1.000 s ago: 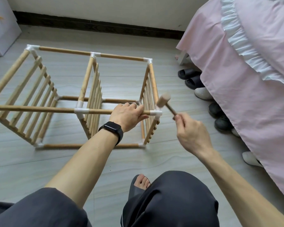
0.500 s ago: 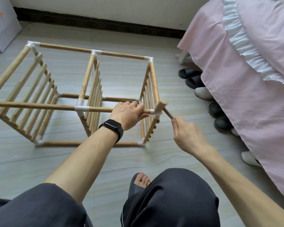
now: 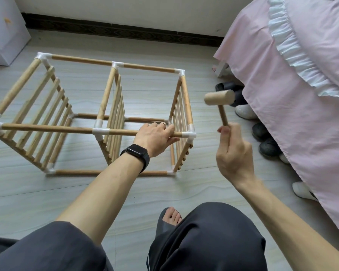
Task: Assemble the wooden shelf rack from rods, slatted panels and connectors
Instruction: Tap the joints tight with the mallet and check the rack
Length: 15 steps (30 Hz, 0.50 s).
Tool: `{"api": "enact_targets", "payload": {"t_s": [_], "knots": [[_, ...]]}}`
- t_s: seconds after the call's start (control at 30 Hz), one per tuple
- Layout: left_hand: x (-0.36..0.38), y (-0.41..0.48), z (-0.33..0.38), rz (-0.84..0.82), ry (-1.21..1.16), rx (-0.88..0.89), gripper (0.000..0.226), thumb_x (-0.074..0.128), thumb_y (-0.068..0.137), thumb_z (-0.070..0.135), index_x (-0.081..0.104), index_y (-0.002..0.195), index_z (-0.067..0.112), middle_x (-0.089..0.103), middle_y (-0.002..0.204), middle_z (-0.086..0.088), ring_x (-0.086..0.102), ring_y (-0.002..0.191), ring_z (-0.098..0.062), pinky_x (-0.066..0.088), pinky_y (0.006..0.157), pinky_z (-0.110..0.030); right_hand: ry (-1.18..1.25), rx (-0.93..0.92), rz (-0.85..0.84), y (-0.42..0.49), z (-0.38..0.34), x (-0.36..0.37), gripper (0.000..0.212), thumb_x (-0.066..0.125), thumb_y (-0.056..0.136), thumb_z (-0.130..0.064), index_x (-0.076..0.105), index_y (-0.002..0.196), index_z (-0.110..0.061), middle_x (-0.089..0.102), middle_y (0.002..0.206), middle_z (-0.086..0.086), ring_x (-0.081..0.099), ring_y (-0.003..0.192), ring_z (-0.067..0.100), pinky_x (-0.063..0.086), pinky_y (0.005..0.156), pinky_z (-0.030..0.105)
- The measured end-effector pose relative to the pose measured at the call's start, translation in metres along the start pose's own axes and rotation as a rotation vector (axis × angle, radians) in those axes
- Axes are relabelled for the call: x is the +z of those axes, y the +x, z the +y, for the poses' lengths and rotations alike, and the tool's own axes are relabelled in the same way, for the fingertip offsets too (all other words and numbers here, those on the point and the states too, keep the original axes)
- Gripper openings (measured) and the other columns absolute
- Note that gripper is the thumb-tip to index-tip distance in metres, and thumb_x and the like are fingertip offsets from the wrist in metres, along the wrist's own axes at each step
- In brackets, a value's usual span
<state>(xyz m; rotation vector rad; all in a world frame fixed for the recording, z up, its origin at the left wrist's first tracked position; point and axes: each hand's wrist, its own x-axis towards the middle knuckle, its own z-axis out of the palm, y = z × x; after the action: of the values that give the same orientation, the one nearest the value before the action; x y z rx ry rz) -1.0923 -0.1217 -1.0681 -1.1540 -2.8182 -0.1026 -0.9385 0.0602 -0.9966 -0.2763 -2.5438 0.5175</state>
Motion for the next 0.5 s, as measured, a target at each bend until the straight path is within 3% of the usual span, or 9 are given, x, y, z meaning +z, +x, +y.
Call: {"api": "enact_targets", "payload": {"t_s": [0.07, 0.1, 0.13, 0.23, 0.27, 0.37, 0.4, 0.43, 0.5], "knots": [[-0.001, 0.0, 0.0, -0.008, -0.004, -0.004, 0.048, 0.021, 0.101, 0.063, 0.046, 0.114, 0.025, 0.061, 0.104, -0.002, 0.051, 0.084, -0.02, 0.032, 0.07, -0.034, -0.255, 0.069, -0.353, -0.008, 0.003, 0.006, 0.025, 0.029, 0.108, -0.036, 0.044, 0.098, -0.018, 0.05, 0.063, 0.0, 0.055, 0.061, 0.033, 0.033, 0.055, 0.039], [-0.001, 0.0, 0.0, -0.011, -0.008, -0.005, 0.047, 0.021, 0.101, 0.063, 0.046, 0.114, 0.025, 0.061, 0.104, -0.001, 0.049, 0.082, -0.019, 0.032, 0.069, -0.034, -0.312, 0.116, -0.44, -0.008, 0.007, 0.005, 0.026, 0.027, 0.108, -0.039, 0.042, 0.095, -0.021, 0.047, 0.063, 0.001, 0.055, 0.065, 0.036, 0.034, 0.058, 0.04], [-0.001, -0.001, 0.0, -0.01, -0.008, -0.006, 0.047, 0.02, 0.101, 0.062, 0.046, 0.114, 0.025, 0.061, 0.103, -0.001, 0.046, 0.081, -0.018, 0.032, 0.069, -0.034, -0.302, 0.138, -0.419, -0.005, 0.012, 0.005, 0.028, 0.026, 0.107, -0.041, 0.043, 0.095, -0.023, 0.048, 0.062, 0.001, 0.053, 0.064, 0.036, 0.034, 0.059, 0.041], [-0.002, -0.001, 0.001, -0.013, -0.013, -0.009, 0.048, 0.02, 0.1, 0.062, 0.046, 0.113, 0.024, 0.06, 0.102, -0.001, 0.045, 0.08, -0.017, 0.032, 0.069, -0.035, -0.009, 0.087, -0.027, -0.003, 0.01, 0.003, 0.03, 0.03, 0.107, -0.039, 0.051, 0.101, -0.02, 0.053, 0.058, -0.004, 0.051, 0.05, 0.025, 0.033, 0.049, 0.035], [-0.003, -0.001, 0.001, -0.012, -0.01, -0.009, 0.047, 0.021, 0.1, 0.062, 0.045, 0.112, 0.024, 0.06, 0.102, -0.001, 0.045, 0.08, -0.017, 0.032, 0.069, -0.035, -0.008, 0.056, -0.016, -0.005, 0.01, 0.004, 0.027, 0.032, 0.108, -0.035, 0.051, 0.102, -0.018, 0.051, 0.057, -0.004, 0.051, 0.048, 0.023, 0.032, 0.047, 0.032], [-0.004, -0.001, 0.001, -0.006, 0.0, -0.013, 0.041, 0.026, 0.103, 0.058, 0.044, 0.114, 0.023, 0.06, 0.103, -0.002, 0.045, 0.079, -0.019, 0.032, 0.069, -0.035, -0.231, 0.086, -0.409, -0.014, 0.014, 0.008, 0.023, 0.031, 0.107, -0.037, 0.044, 0.095, -0.022, 0.049, 0.058, -0.001, 0.058, 0.062, 0.036, 0.035, 0.054, 0.038], [-0.004, -0.002, 0.002, -0.006, 0.003, -0.012, 0.039, 0.027, 0.104, 0.056, 0.044, 0.115, 0.023, 0.06, 0.103, -0.002, 0.044, 0.079, -0.019, 0.032, 0.069, -0.035, -0.202, 0.104, -0.395, -0.012, 0.017, 0.008, 0.025, 0.031, 0.107, -0.04, 0.046, 0.094, -0.025, 0.051, 0.059, -0.002, 0.06, 0.064, 0.031, 0.037, 0.056, 0.038], [-0.004, -0.002, 0.002, -0.004, 0.004, -0.012, 0.037, 0.028, 0.104, 0.055, 0.043, 0.116, 0.023, 0.059, 0.104, -0.002, 0.044, 0.079, -0.019, 0.032, 0.069, -0.035, -0.081, 0.123, -0.26, -0.01, 0.018, 0.008, 0.026, 0.032, 0.106, -0.042, 0.049, 0.094, -0.027, 0.053, 0.057, -0.006, 0.059, 0.059, 0.017, 0.04, 0.055, 0.032], [-0.004, -0.002, 0.002, -0.008, 0.003, -0.008, 0.034, 0.032, 0.105, 0.052, 0.042, 0.119, 0.023, 0.059, 0.107, -0.002, 0.045, 0.08, -0.02, 0.033, 0.07, -0.035, 0.128, 0.102, 0.053, -0.01, 0.012, 0.005, 0.027, 0.033, 0.106, -0.038, 0.054, 0.098, -0.024, 0.05, 0.054, -0.011, 0.055, 0.052, 0.008, 0.035, 0.05, 0.012]]}}
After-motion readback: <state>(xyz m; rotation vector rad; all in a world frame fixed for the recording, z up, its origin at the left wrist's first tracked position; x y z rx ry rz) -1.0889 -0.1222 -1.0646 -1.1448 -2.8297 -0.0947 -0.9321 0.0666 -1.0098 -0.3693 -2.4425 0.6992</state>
